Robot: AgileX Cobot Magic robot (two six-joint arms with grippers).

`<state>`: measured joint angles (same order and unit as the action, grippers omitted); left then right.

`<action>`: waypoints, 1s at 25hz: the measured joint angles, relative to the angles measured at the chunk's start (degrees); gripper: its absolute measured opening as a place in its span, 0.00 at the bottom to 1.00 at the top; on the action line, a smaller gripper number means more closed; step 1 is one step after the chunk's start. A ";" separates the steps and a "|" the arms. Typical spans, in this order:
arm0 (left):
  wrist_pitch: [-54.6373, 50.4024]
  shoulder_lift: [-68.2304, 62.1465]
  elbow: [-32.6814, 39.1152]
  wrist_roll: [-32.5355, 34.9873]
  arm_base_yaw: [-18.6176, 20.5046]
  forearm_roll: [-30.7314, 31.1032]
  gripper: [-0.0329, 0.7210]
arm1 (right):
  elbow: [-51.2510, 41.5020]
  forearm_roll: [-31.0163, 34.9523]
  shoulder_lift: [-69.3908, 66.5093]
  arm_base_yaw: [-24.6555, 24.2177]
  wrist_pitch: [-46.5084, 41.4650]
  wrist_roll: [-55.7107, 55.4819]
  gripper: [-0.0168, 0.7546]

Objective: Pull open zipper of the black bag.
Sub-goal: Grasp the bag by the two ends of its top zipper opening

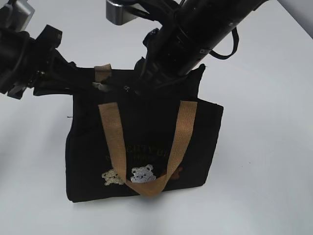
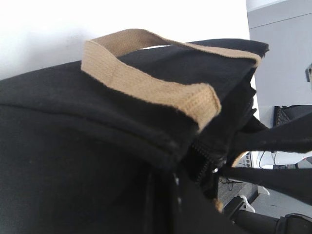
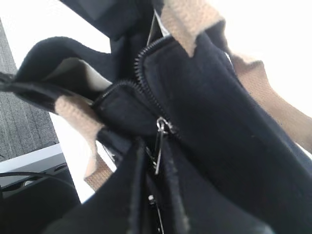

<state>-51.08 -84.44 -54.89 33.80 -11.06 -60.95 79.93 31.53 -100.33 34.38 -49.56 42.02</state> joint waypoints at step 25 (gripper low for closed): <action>-0.05 0.06 0.00 0.00 0.00 1.17 0.05 | 0.00 -17.30 8.55 -6.32 -9.05 -13.68 0.02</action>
<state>-51.13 -84.38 -54.89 33.80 -11.06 -59.77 79.93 14.23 -91.78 28.06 -58.61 28.34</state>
